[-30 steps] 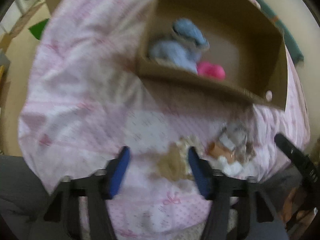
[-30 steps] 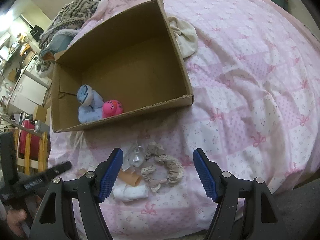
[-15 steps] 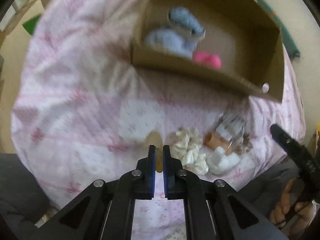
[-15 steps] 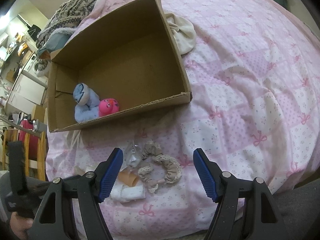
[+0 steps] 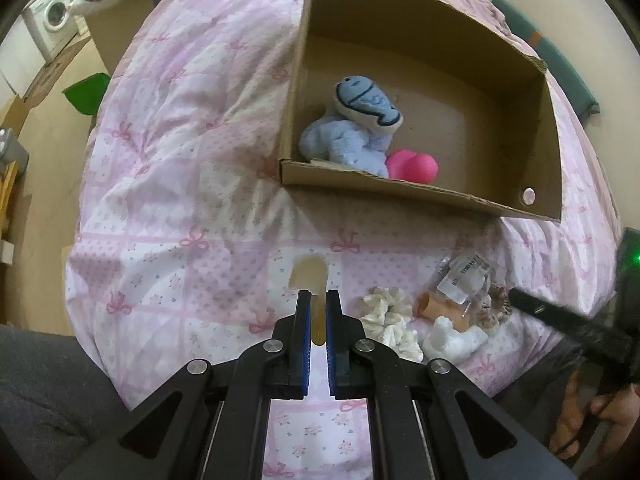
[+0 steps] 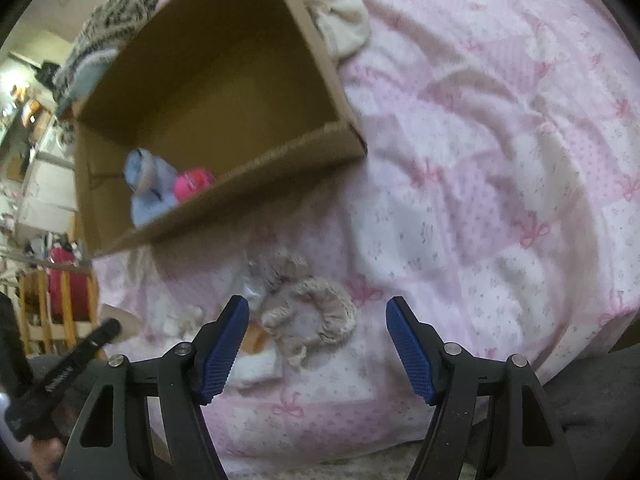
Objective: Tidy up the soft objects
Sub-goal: 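Grasp the tan item with the left tool while the right tool grasps the cream scrunchie, then carry the tan item and cream scrunchie over the box with both tools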
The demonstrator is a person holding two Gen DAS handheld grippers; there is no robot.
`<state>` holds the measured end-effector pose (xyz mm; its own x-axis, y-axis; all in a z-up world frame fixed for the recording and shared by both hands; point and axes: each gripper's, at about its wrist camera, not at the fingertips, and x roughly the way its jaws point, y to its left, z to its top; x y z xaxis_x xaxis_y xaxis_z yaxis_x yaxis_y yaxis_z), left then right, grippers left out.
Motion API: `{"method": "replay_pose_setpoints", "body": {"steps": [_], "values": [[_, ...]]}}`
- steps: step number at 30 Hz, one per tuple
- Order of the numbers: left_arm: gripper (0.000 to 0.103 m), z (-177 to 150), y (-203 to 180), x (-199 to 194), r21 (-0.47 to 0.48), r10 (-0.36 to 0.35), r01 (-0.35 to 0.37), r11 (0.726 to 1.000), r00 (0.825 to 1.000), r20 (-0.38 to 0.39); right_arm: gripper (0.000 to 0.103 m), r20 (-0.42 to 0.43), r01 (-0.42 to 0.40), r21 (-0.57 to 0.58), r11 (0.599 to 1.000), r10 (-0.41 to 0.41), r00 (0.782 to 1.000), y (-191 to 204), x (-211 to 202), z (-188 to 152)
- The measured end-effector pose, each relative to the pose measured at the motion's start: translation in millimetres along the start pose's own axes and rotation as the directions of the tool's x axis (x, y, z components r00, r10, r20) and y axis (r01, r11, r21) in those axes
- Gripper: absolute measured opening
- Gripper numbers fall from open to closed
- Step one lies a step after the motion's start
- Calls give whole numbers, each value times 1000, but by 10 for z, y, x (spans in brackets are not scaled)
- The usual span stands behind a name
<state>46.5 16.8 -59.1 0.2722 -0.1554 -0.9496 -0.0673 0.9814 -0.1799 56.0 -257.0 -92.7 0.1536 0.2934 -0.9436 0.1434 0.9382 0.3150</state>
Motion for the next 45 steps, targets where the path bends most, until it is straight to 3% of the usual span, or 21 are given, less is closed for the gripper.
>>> {"method": "replay_pose_setpoints", "body": {"steps": [5,9,12,14,15,20,23,27,29,38,45], "values": [[6,60,97,-35,-54,-25,26,998,999,21,76,-25,168,-188,968,-176,984,316,257,-71],[6,86,223,-48,-101,-46,47,994,999,15,74,-6,232,-274,933,-243,970,451,379,-96],[6,81,230,-36,-102,-40,41,994,999,11,30,-1,236,-290,927,-247,969,491,397,-92],[6,83,212,-35,-93,-29,30,995,999,17,13,-10,204,-280,938,-216,976,476,376,-98],[6,86,201,-35,-87,-22,23,996,1000,21,10,-10,192,-276,942,-202,979,485,360,-100],[6,68,169,-32,-69,-10,11,998,1000,22,9,86,131,-253,958,-113,990,428,21,-147],[6,61,159,-52,-59,1,1,998,1000,31,9,191,126,-273,954,-75,979,478,-249,-225],[6,59,141,-75,-50,14,-12,999,999,45,9,285,25,-284,959,59,957,476,-594,-239],[6,53,130,-94,-45,18,-16,999,998,54,9,293,-34,-298,954,125,948,477,-717,-196],[6,55,102,-162,-32,38,-35,999,996,86,9,267,-45,-319,947,135,954,601,-639,-227],[6,107,118,-313,-52,31,-25,998,991,128,9,288,-69,-321,945,167,943,626,-661,-244]]}}
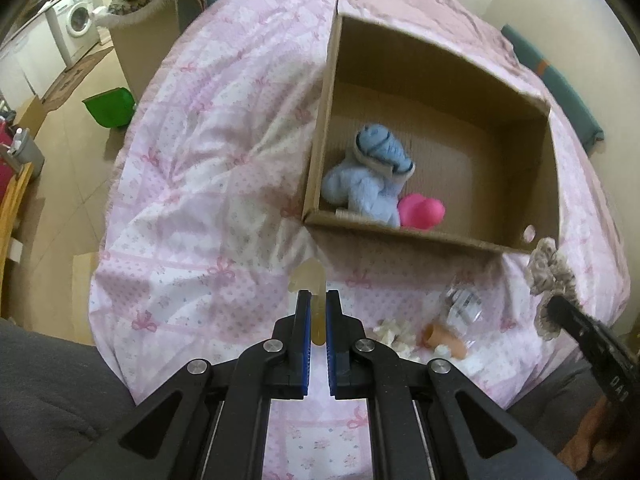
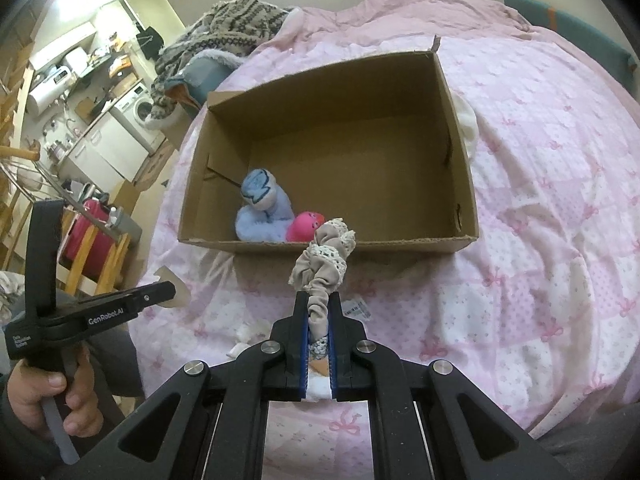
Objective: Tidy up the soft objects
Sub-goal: 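Carry the tan item and cream scrunchie over the box with both tools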
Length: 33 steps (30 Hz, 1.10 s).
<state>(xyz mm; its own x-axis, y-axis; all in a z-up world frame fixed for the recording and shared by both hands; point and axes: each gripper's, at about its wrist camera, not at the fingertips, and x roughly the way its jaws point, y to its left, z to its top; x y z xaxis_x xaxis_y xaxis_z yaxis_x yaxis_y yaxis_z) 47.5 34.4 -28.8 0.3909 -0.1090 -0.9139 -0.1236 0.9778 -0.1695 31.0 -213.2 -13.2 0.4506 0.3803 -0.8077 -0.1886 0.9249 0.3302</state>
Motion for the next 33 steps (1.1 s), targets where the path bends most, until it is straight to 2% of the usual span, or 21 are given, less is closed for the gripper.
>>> {"method": "replay_pose_setpoints", "body": {"steps": [7,11,13,18,22,26,29,30,32,33], "values": [[6,293,-124,-434,41,-12,7,999,991,133,9,131,-41,-9,999,42,990,89,-333,170],[6,500,-327,-612,118,-11,-17,993,974,228,9,172,-47,-4,999,46,984,70,-419,329],[6,606,-399,-627,141,-16,-20,990,968,250,9,182,-45,-4,999,45,982,48,-426,438],[6,963,-506,-565,138,-51,17,990,967,249,9,214,-54,18,998,49,976,-4,-458,731],[6,1122,-621,-486,156,-51,8,988,960,275,9,242,-28,10,1000,25,970,-61,-421,924],[6,1131,-683,-280,182,-45,-8,983,957,286,9,226,-10,36,999,2,974,-217,-199,1009],[6,1059,-623,-80,184,-88,36,982,955,282,9,206,13,50,999,-23,978,-356,22,924],[6,1051,-615,-27,190,-81,26,982,954,288,9,197,30,72,997,-43,979,-405,81,894],[6,1058,-602,63,179,-67,17,984,959,276,9,189,-12,130,991,-13,982,-496,125,883],[6,1074,-579,118,165,-82,41,986,964,253,9,197,-10,123,992,-15,980,-491,117,891]]}}
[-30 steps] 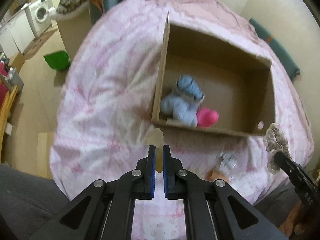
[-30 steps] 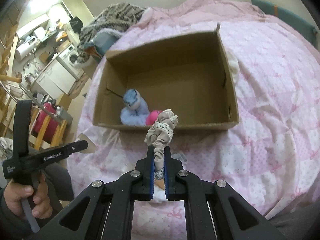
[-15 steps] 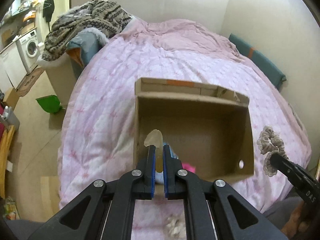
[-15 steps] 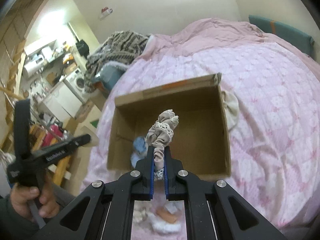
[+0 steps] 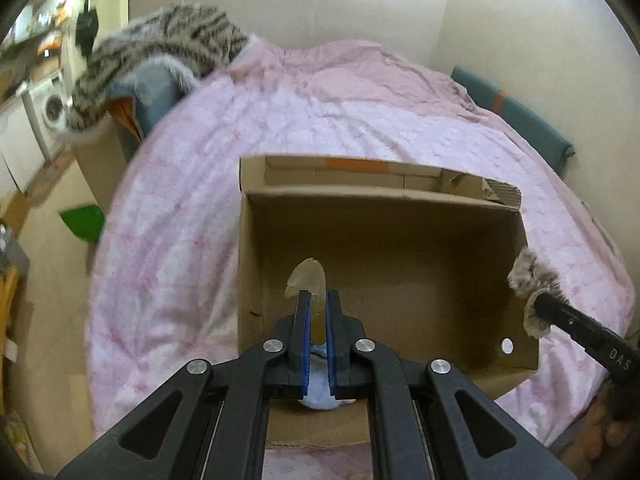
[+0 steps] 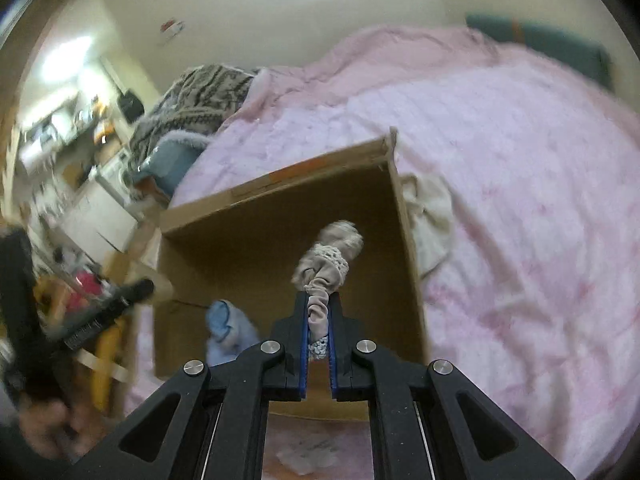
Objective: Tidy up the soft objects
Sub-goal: 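Carry the tan item and cream scrunchie over the box with both tools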
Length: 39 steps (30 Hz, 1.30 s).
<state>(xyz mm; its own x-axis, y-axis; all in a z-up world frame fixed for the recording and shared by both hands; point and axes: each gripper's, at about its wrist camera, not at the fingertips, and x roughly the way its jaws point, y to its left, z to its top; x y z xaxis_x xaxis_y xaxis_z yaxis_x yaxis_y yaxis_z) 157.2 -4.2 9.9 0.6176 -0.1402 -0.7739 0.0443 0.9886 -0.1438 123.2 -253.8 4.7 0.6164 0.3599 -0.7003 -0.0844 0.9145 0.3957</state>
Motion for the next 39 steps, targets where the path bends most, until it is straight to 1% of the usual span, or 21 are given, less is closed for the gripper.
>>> {"method": "replay_pose_setpoints", "body": {"steps": [1,3,7,11,20,30,31,35,38,39], "values": [[6,-7,13,24,-8,-4,4,1000,1000,-6,9,13,24,-29,999,-24,1000,31,-5,7],[6,-48,15,65,-11,8,-8,1000,1000,-9,9,9,22,-38,999,-22,1000,49,20,3],[6,-81,-13,112,1,12,-12,1000,1000,-10,9,-41,62,-52,997,-64,997,61,178,-32],[6,-101,-73,122,28,15,-15,999,1000,-14,9,-87,78,-68,995,-84,993,73,296,-81],[6,-137,-118,158,47,-3,4,999,1000,-27,9,-132,77,-86,993,-88,987,83,404,-131],[6,-177,-251,158,97,-38,41,994,999,-26,9,-164,53,-99,994,-69,984,123,440,-167],[10,-180,-255,160,98,-37,39,994,999,-26,9,-167,46,-101,994,-62,984,132,442,-171],[12,-191,-254,176,95,-28,31,995,999,-36,9,-175,18,-116,993,-38,984,181,447,-184],[19,-195,-255,177,100,-14,18,995,999,-39,9,-174,24,-126,992,-46,984,198,451,-188],[24,-194,-253,171,97,-12,15,995,999,-36,9,-175,25,-124,992,-47,983,199,456,-182]]}}
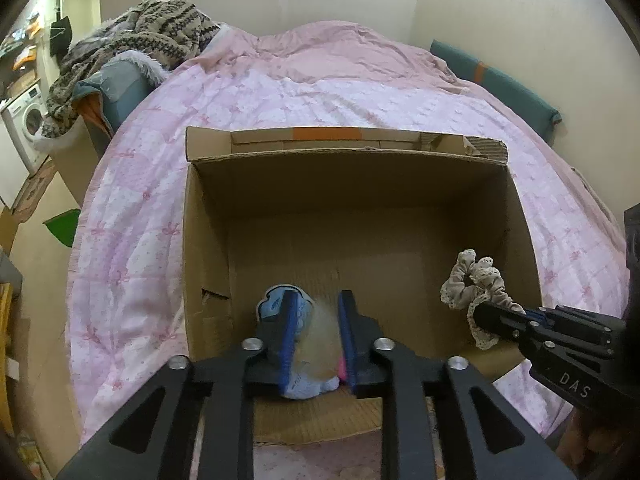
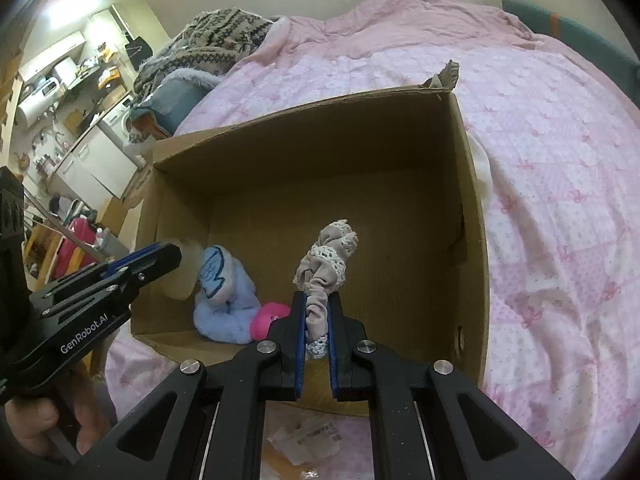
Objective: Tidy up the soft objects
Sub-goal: 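Carry the tan item and cream scrunchie over the box with both tools, then open the left tool to drop the tan item while the right tool drops the scrunchie in the box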
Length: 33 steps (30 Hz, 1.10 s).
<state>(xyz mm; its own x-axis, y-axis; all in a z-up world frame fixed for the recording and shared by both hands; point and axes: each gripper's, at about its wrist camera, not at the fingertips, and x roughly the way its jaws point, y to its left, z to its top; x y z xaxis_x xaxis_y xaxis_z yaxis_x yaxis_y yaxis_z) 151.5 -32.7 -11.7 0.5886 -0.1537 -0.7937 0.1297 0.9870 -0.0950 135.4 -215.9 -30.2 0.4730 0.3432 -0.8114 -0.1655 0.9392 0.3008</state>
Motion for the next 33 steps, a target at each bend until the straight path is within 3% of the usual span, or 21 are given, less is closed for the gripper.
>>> {"method": "replay_pose_setpoints", "body": {"steps": [2,3,4,7,17,21,22,24,33], "values": [[41,1,7,-18,-8,5,-5,1000,1000,5,9,-1,5,6,1000,-5,1000,-14,6,4],[58,3,13,-31,-13,11,-11,1000,1000,11,9,-4,8,10,1000,-7,1000,-23,10,5],[69,6,20,-49,-19,19,-18,1000,1000,21,10,-8,8,13,1000,-8,1000,-24,17,5],[71,9,50,-99,-36,32,-31,999,998,46,10,-13,15,15,1000,-14,1000,-14,35,9],[71,20,101,-82,-59,48,-46,997,998,27,14,-11,22,25,999,-22,1000,-3,54,35],[71,8,98,-94,-61,51,-49,997,998,28,36,8,25,27,999,-25,1000,8,27,47],[71,7,98,-96,-59,52,-50,997,998,28,52,15,34,27,999,-34,999,14,13,53],[71,4,98,-102,-57,54,-52,997,998,29,73,46,47,31,998,-49,998,11,-42,54],[71,-12,102,-237,-56,62,-59,997,997,43,73,86,52,43,998,-56,995,-13,-176,63]]}}
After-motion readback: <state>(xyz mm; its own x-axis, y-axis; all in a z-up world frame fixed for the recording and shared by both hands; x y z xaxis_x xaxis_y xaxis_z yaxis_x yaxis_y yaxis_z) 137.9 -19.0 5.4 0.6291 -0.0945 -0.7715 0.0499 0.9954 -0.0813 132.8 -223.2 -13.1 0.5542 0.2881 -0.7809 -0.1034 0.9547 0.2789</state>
